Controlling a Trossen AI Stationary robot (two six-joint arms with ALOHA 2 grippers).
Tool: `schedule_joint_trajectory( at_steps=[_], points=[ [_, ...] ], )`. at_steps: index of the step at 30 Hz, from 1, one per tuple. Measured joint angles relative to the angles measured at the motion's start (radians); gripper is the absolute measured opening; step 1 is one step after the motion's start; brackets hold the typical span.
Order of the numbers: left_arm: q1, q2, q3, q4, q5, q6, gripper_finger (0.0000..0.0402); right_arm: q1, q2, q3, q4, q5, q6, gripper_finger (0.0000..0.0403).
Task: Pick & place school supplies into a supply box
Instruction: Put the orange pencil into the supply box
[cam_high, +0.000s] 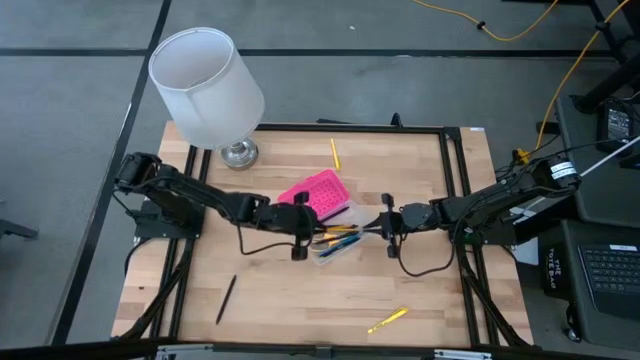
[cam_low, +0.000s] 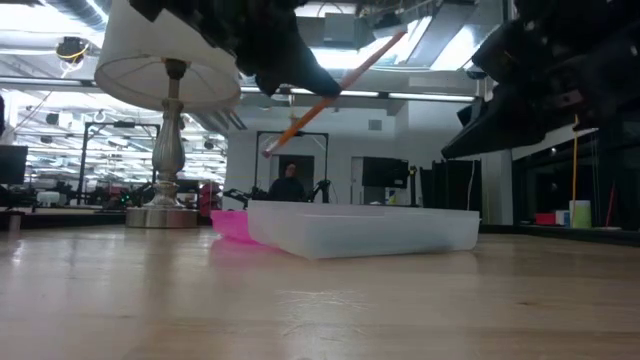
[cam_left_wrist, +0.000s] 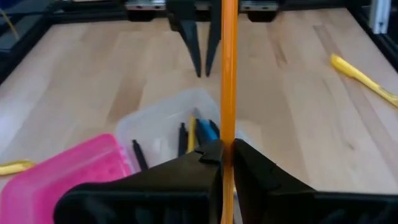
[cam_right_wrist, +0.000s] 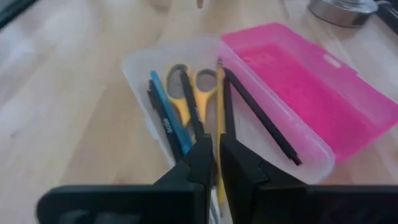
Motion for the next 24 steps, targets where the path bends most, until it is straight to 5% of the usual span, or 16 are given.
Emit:
schedule_joint_trajectory(
  at_steps=[11, 19, 24],
  points=[
    [0.046, 0.000, 0.000, 0.016, 0.021, -0.140, 0.0015, -0.002, 0.000, -0.005, 0.083, 0.095, -0.185, 0.0037],
    [0.084, 0.001, 0.001, -0.044, 0.042, -0.239, 0.0015, -0.003, 0.000, -0.005, 0.216, 0.589, -0.344, 0.0037],
    [0.105, 0.027, 0.053, -0.139, 0.049, -0.258, 0.0015, -0.006, 0.000, 0.000, 0.308, 0.490, -0.481, 0.0037]
  ],
)
